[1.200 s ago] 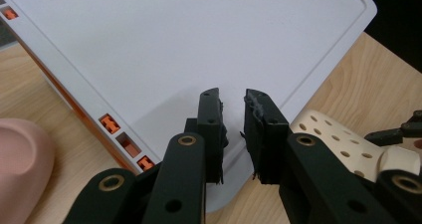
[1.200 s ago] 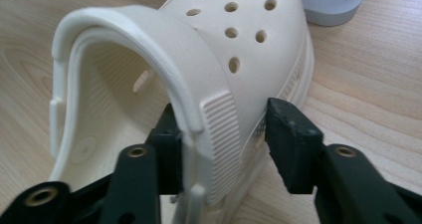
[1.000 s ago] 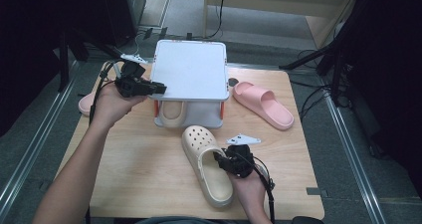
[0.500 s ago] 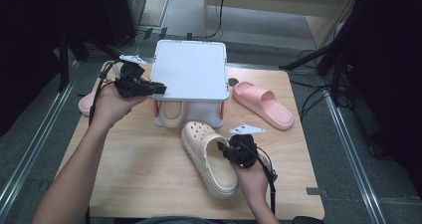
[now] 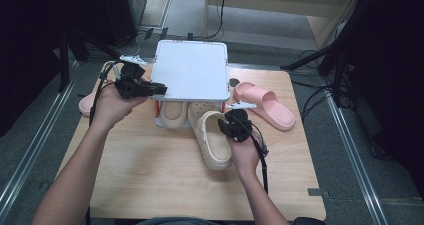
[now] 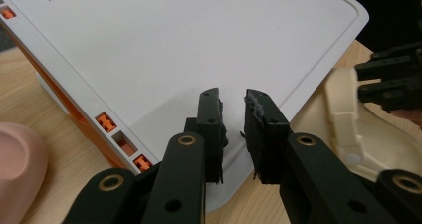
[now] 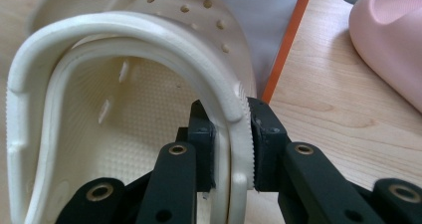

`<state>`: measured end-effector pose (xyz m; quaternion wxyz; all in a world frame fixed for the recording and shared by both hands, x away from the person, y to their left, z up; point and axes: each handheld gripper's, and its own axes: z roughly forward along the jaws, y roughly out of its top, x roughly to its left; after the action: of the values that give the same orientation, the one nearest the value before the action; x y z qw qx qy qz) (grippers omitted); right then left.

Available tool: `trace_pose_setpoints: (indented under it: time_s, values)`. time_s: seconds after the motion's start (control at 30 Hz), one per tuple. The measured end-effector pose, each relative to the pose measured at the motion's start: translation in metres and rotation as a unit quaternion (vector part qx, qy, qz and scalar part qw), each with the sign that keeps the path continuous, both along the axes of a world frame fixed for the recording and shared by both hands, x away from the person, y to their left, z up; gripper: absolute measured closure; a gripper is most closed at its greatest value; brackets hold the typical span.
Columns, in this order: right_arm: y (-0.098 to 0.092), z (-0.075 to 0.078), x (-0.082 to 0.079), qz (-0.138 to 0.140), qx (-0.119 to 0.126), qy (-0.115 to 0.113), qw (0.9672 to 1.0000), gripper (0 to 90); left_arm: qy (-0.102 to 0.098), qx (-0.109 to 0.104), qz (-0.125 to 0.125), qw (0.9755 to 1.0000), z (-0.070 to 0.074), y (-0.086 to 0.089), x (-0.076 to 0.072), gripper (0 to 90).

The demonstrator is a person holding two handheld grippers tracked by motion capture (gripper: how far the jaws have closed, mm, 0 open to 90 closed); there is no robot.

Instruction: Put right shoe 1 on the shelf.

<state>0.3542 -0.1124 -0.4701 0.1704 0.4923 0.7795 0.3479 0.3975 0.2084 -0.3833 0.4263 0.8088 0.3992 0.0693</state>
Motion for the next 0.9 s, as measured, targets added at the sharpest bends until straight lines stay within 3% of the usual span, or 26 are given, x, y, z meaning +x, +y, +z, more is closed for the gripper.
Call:
trace_pose_setpoints:
  time_s: [0.27,0.33,0.4,0.57,0.7,0.9]
  values:
    - [0.016,-0.008,0.013,-0.036,0.0,-0.006,0.9993,72.6,-0.004,-0.001,-0.001,1.0,-0.001,0.001,0.0,77.1]
    - [0.017,-0.009,0.015,-0.032,0.014,-0.003,0.9994,70.6,-0.003,-0.001,-0.001,1.0,-0.001,0.001,0.0,77.1]
    - [0.018,-0.01,0.014,-0.028,0.012,-0.006,0.9995,68.9,-0.003,-0.002,-0.003,1.0,-0.001,0.002,0.0,77.1]
    - [0.012,-0.008,0.011,-0.008,0.046,0.008,0.9989,59.4,-0.001,-0.002,-0.001,1.0,-0.001,0.002,0.0,77.1]
    - [0.01,-0.005,0.001,0.011,0.033,0.0,0.9994,51.4,0.0,-0.002,-0.001,1.0,0.0,0.002,0.0,77.1]
    - [-0.004,0.004,-0.016,0.021,0.043,-0.004,0.9988,46.7,0.0,-0.003,-0.001,1.0,-0.001,0.002,0.0,77.1]
